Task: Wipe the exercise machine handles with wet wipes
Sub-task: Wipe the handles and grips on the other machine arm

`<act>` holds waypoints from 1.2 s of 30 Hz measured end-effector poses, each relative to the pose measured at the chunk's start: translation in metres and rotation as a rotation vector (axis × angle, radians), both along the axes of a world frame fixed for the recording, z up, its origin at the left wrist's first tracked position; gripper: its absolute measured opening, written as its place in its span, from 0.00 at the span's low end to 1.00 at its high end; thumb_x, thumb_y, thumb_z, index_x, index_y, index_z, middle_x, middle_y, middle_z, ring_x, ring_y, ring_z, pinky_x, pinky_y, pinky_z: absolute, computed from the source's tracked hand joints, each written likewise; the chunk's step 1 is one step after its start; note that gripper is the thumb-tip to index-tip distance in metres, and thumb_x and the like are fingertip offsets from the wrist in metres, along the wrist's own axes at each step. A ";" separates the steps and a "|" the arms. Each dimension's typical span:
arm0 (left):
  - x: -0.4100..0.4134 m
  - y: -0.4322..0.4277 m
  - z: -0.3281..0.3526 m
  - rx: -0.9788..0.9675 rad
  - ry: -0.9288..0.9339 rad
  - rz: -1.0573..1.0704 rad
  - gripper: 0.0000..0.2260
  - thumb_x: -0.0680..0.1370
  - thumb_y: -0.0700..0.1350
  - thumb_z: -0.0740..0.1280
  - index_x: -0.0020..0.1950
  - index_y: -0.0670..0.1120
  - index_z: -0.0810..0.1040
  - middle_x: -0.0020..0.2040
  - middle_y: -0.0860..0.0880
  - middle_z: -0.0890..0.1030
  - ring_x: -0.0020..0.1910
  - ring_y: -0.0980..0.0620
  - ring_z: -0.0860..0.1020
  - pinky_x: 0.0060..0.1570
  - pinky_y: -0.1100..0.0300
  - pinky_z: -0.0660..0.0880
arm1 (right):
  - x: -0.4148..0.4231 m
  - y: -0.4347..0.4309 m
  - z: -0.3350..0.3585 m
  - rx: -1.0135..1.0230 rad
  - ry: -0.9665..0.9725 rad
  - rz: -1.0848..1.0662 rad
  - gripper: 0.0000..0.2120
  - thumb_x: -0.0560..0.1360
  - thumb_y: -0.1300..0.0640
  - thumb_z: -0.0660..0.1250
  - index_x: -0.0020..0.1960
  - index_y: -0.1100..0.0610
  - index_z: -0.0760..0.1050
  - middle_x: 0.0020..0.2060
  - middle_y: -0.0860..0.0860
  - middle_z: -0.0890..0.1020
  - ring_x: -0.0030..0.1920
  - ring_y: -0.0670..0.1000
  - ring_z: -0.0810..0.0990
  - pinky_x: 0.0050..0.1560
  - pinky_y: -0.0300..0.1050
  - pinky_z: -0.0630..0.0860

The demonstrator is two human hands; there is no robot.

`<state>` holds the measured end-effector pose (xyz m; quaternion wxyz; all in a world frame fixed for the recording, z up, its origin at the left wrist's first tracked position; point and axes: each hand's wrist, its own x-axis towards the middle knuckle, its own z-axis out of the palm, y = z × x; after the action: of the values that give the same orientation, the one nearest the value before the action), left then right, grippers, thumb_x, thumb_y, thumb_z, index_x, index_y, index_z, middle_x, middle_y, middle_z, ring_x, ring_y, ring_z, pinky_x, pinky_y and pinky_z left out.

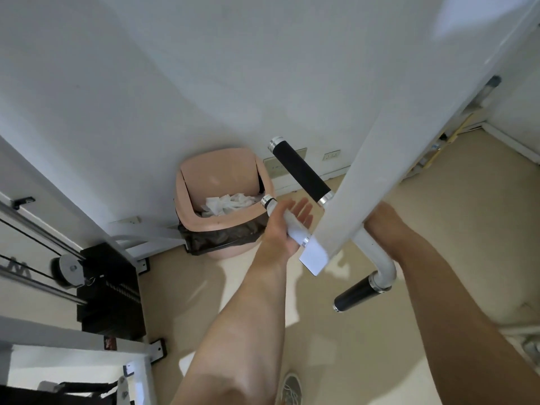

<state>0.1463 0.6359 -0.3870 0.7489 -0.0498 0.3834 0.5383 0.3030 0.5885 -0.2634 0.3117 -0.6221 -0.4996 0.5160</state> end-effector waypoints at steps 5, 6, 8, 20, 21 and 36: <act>0.010 0.011 -0.018 0.073 -0.101 0.034 0.11 0.77 0.46 0.68 0.35 0.46 0.76 0.30 0.50 0.78 0.27 0.52 0.78 0.36 0.59 0.74 | 0.007 -0.017 -0.002 0.021 -0.119 -0.133 0.20 0.82 0.38 0.52 0.45 0.44 0.80 0.45 0.49 0.86 0.45 0.52 0.84 0.48 0.46 0.78; 0.010 0.017 -0.019 0.064 -0.120 0.023 0.15 0.77 0.46 0.68 0.31 0.47 0.73 0.26 0.52 0.75 0.23 0.54 0.74 0.30 0.63 0.72 | 0.009 -0.020 -0.009 0.064 -0.166 -0.089 0.22 0.82 0.35 0.48 0.48 0.40 0.79 0.48 0.48 0.86 0.47 0.53 0.84 0.50 0.49 0.78; 0.006 0.021 -0.010 0.047 -0.114 -0.001 0.17 0.79 0.46 0.68 0.30 0.49 0.70 0.23 0.54 0.70 0.20 0.57 0.70 0.26 0.65 0.70 | 0.010 -0.024 -0.019 0.184 -0.348 -0.004 0.20 0.81 0.35 0.42 0.51 0.35 0.73 0.47 0.49 0.85 0.46 0.53 0.84 0.48 0.55 0.80; 0.001 0.051 -0.018 0.144 -0.210 0.090 0.16 0.78 0.43 0.67 0.31 0.48 0.70 0.25 0.54 0.70 0.23 0.57 0.70 0.28 0.64 0.72 | 0.011 -0.012 -0.026 0.475 -0.607 -0.012 0.19 0.80 0.38 0.42 0.52 0.43 0.70 0.24 0.49 0.73 0.26 0.45 0.75 0.25 0.36 0.64; 0.006 0.047 -0.021 0.186 -0.301 0.088 0.16 0.78 0.44 0.66 0.30 0.48 0.70 0.24 0.54 0.70 0.22 0.57 0.69 0.27 0.64 0.72 | 0.011 -0.011 -0.026 0.475 -0.617 -0.013 0.20 0.80 0.38 0.42 0.52 0.44 0.70 0.24 0.48 0.73 0.26 0.46 0.75 0.26 0.39 0.65; -0.014 0.049 -0.027 0.176 -0.352 0.097 0.14 0.75 0.43 0.69 0.31 0.49 0.70 0.25 0.54 0.70 0.22 0.58 0.69 0.28 0.64 0.72 | 0.006 -0.017 -0.028 0.476 -0.659 -0.024 0.28 0.80 0.38 0.40 0.55 0.50 0.75 0.25 0.46 0.73 0.26 0.45 0.74 0.29 0.42 0.65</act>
<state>0.1323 0.6854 -0.4136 0.7788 -0.0959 0.1954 0.5882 0.3088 0.5719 -0.2916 0.2762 -0.6704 -0.6710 0.1554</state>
